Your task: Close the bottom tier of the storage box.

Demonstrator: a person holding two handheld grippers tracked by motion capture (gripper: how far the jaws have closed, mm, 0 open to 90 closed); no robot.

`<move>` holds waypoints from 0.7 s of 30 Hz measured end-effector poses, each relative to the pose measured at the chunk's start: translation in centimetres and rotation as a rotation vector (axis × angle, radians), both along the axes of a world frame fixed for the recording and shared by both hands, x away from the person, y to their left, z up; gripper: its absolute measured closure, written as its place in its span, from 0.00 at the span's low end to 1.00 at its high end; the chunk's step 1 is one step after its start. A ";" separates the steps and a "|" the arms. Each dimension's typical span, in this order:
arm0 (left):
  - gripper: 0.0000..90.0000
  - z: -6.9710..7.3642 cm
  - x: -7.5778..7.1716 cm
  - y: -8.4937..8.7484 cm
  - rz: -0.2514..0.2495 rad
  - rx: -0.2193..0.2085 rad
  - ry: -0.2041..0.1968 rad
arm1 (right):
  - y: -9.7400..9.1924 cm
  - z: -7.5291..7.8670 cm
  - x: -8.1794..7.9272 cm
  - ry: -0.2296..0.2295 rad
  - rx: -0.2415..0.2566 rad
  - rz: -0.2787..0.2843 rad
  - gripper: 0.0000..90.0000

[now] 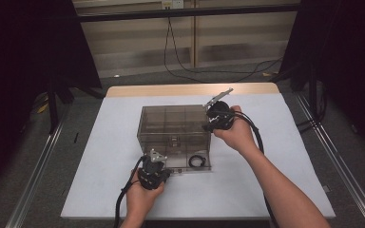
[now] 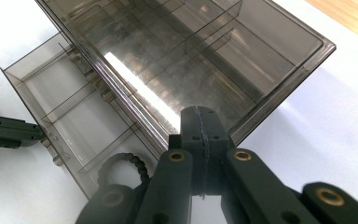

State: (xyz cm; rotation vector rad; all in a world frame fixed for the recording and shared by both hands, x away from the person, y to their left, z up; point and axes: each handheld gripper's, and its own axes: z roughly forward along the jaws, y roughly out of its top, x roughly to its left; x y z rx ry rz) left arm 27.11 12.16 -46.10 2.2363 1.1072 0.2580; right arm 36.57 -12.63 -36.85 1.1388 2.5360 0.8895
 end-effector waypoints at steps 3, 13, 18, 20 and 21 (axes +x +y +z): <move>1.00 -0.1 0.1 -0.1 0.010 -0.012 0.000 | 0.0 0.0 0.0 0.002 0.001 0.000 1.00; 1.00 -0.1 0.5 -0.2 0.011 -0.009 -0.008 | 0.0 0.0 0.0 -0.001 0.000 0.000 1.00; 1.00 -0.1 0.6 -0.2 0.018 -0.001 -0.012 | 0.0 0.0 0.0 -0.001 -0.002 0.000 1.00; 1.00 -0.1 0.7 -0.3 0.013 0.005 -0.013 | 0.0 0.0 0.0 -0.002 -0.003 0.001 1.00; 1.00 -0.1 0.7 -0.3 0.020 0.005 -0.016 | 0.0 0.0 0.0 -0.002 -0.001 0.000 1.00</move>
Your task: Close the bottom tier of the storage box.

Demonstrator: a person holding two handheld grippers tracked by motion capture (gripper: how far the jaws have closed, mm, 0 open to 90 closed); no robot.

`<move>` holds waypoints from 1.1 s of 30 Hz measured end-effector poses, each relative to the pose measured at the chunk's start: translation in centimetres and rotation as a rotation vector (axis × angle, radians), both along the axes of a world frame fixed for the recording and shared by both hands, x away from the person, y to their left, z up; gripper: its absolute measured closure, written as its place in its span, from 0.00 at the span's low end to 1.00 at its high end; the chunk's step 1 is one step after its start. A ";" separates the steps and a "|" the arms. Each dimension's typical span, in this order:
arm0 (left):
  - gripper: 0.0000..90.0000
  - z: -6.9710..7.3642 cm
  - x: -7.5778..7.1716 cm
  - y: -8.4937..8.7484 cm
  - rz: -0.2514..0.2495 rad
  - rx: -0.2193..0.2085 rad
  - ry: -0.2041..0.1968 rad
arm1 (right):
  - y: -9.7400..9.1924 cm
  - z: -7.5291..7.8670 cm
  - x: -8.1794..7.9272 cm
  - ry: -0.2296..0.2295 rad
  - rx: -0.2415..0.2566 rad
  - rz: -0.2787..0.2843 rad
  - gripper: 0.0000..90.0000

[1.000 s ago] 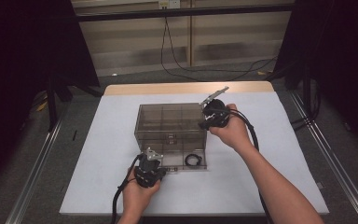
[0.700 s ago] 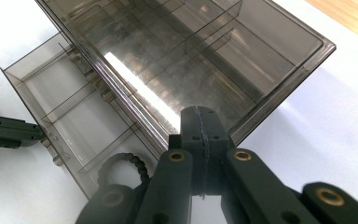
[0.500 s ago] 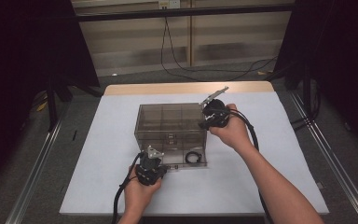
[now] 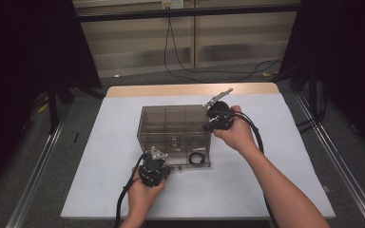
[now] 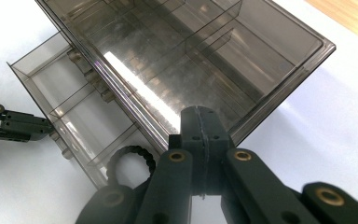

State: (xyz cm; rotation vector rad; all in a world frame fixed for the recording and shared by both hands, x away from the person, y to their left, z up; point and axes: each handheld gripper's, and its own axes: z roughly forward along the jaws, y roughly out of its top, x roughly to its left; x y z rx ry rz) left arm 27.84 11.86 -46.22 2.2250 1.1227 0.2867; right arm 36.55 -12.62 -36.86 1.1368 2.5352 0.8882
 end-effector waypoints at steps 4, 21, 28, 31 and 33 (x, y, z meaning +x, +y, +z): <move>1.00 -0.1 0.2 -0.1 0.009 -0.010 -0.003 | 0.0 0.0 0.0 -0.006 -0.001 0.004 1.00; 1.00 0.1 0.8 -0.2 0.029 -0.015 -0.017 | 0.0 0.0 0.0 0.000 0.000 0.000 1.00; 1.00 0.1 1.1 -0.2 0.036 -0.016 -0.017 | 0.0 0.0 0.0 0.000 0.001 0.000 1.00; 1.00 0.1 1.2 -0.2 0.040 -0.015 -0.019 | 0.0 0.0 0.0 0.002 0.002 0.000 1.00; 1.00 0.1 1.2 -0.3 0.045 -0.017 -0.017 | 0.0 0.0 0.0 0.002 0.001 0.000 1.00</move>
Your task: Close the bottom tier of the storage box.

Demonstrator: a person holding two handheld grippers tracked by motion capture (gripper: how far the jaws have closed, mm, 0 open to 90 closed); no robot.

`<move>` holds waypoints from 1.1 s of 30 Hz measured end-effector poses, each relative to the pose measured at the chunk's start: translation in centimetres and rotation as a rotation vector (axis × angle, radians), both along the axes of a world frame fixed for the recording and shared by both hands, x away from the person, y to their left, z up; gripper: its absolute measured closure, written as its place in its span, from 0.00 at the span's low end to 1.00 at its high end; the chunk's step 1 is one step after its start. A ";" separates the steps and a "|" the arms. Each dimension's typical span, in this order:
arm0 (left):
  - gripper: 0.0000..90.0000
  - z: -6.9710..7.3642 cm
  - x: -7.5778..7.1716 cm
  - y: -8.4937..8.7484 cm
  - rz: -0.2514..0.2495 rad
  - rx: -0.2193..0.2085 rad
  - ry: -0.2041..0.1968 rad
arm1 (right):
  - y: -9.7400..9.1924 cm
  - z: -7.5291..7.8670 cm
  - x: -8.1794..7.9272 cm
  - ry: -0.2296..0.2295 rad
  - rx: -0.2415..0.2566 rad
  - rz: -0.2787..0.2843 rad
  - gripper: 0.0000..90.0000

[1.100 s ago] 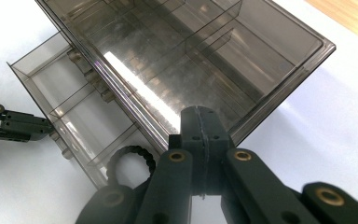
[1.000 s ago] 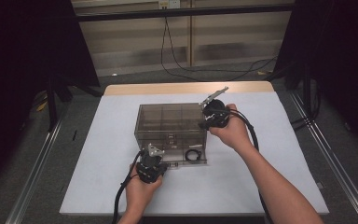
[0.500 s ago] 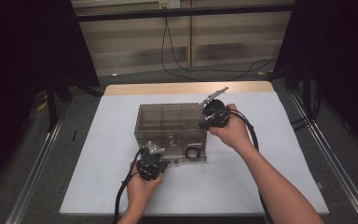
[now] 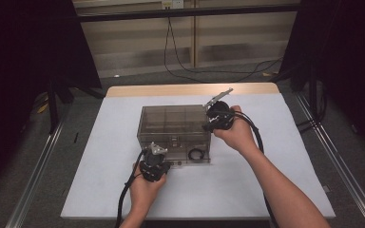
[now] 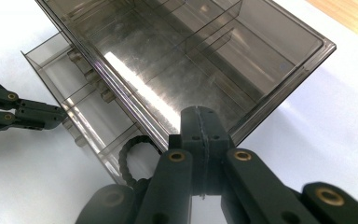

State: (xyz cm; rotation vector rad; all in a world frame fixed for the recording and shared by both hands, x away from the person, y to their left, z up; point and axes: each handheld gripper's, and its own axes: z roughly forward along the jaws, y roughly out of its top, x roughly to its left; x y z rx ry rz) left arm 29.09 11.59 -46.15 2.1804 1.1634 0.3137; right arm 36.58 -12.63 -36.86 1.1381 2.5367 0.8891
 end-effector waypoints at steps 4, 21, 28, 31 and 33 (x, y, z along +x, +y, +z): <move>1.00 0.1 0.2 0.0 -0.005 0.005 0.002 | 0.0 0.0 0.0 -0.001 -0.001 0.001 1.00; 1.00 0.0 0.7 0.0 0.011 -0.001 0.001 | 0.0 0.0 0.0 -0.003 -0.002 0.005 1.00; 1.00 -0.1 1.0 0.0 0.031 -0.013 0.008 | 0.0 0.0 0.0 -0.011 -0.003 0.010 1.00; 1.00 -0.1 1.2 0.0 0.033 -0.015 0.007 | 0.0 0.0 0.0 -0.011 -0.004 0.011 1.00; 1.00 -0.1 1.2 0.0 0.032 -0.009 0.008 | 0.0 0.0 0.0 -0.010 -0.003 0.010 1.00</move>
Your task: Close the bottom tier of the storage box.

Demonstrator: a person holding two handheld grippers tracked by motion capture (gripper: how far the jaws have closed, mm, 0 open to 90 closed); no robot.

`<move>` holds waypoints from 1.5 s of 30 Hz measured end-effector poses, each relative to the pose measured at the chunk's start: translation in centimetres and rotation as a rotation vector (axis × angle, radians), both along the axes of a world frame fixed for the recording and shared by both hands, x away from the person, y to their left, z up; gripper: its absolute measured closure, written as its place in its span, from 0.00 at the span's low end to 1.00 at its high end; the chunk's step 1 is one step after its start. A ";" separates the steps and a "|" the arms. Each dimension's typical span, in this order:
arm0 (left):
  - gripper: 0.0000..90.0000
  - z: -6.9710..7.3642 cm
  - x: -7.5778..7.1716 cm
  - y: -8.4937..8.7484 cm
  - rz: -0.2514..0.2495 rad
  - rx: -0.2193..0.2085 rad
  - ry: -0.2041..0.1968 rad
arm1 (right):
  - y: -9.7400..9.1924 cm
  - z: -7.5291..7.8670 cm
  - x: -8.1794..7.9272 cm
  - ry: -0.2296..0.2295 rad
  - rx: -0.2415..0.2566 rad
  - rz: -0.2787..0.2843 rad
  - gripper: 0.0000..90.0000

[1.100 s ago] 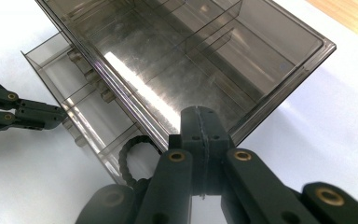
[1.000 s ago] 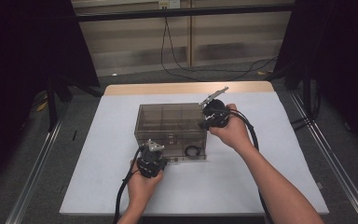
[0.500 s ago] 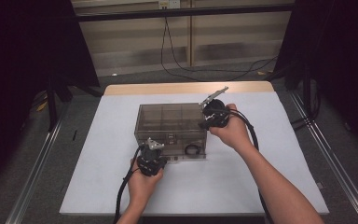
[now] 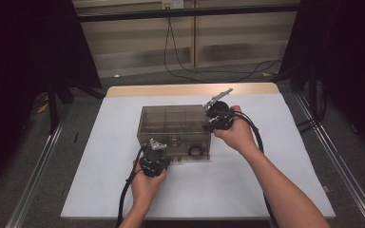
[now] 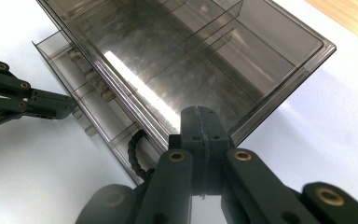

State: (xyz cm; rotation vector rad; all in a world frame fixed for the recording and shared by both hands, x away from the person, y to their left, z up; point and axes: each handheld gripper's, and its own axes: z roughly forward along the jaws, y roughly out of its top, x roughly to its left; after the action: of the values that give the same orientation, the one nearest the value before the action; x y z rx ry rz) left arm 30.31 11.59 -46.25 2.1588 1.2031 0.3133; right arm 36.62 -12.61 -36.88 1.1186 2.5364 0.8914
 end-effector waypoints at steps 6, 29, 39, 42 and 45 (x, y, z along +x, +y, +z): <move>1.00 0.0 0.2 -0.2 0.003 0.002 -0.001 | 0.0 0.0 0.0 0.000 0.000 -0.001 1.00; 1.00 0.2 0.8 -0.5 0.015 0.015 -0.005 | 0.0 0.0 0.0 0.002 -0.002 -0.001 1.00; 1.00 0.2 0.9 -0.5 0.024 0.014 -0.008 | 0.0 0.0 0.0 0.000 -0.004 -0.002 1.00; 1.00 0.2 1.0 -0.6 0.026 0.015 -0.011 | 0.0 0.0 0.0 0.001 -0.003 -0.002 1.00; 1.00 0.2 1.0 -0.6 0.029 0.015 -0.012 | 0.0 0.0 0.0 0.001 -0.004 -0.001 1.00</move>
State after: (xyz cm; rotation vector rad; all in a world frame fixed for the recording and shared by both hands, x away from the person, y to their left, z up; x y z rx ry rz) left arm 31.36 11.00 -46.09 2.1508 1.2303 0.3485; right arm 36.62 -12.58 -36.86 1.1197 2.5368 0.8859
